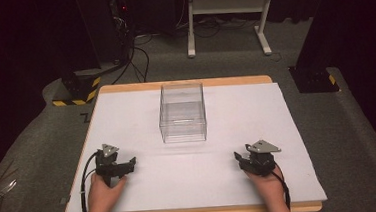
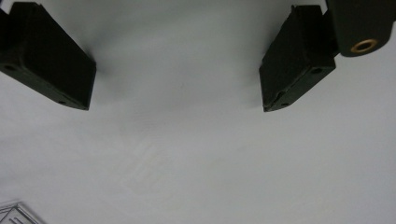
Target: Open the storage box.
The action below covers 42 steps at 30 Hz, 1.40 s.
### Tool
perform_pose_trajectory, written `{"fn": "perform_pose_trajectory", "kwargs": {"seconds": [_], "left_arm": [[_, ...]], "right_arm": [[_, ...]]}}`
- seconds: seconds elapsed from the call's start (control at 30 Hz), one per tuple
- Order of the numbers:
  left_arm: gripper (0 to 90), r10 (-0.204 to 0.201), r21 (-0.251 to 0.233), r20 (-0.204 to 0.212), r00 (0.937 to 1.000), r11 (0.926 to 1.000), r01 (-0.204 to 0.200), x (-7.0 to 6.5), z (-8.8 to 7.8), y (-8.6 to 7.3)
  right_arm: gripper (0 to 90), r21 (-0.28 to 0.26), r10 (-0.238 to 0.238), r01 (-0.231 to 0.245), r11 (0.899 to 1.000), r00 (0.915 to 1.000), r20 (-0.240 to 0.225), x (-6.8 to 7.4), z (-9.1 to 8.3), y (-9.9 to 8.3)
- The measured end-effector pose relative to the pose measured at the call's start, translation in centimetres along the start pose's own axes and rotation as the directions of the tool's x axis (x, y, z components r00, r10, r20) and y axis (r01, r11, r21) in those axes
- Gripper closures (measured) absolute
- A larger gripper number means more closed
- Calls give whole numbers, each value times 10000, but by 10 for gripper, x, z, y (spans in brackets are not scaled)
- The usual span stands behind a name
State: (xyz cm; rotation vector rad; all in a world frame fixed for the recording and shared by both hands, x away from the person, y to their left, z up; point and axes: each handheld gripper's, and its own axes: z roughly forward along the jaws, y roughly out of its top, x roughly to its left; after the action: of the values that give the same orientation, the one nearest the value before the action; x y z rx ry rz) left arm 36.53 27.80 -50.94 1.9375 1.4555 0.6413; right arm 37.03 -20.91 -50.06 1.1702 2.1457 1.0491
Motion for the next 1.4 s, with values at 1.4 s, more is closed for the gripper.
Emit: {"fn": "perform_pose_trajectory", "kwargs": {"seconds": [1.4], "left_arm": [[112, 7, 2, 11, 10000, 10000, -8, 0, 0, 0]], "right_arm": [[427, -869, -14, 0, 9962, 9999, -163, 9, -13, 6]]}}
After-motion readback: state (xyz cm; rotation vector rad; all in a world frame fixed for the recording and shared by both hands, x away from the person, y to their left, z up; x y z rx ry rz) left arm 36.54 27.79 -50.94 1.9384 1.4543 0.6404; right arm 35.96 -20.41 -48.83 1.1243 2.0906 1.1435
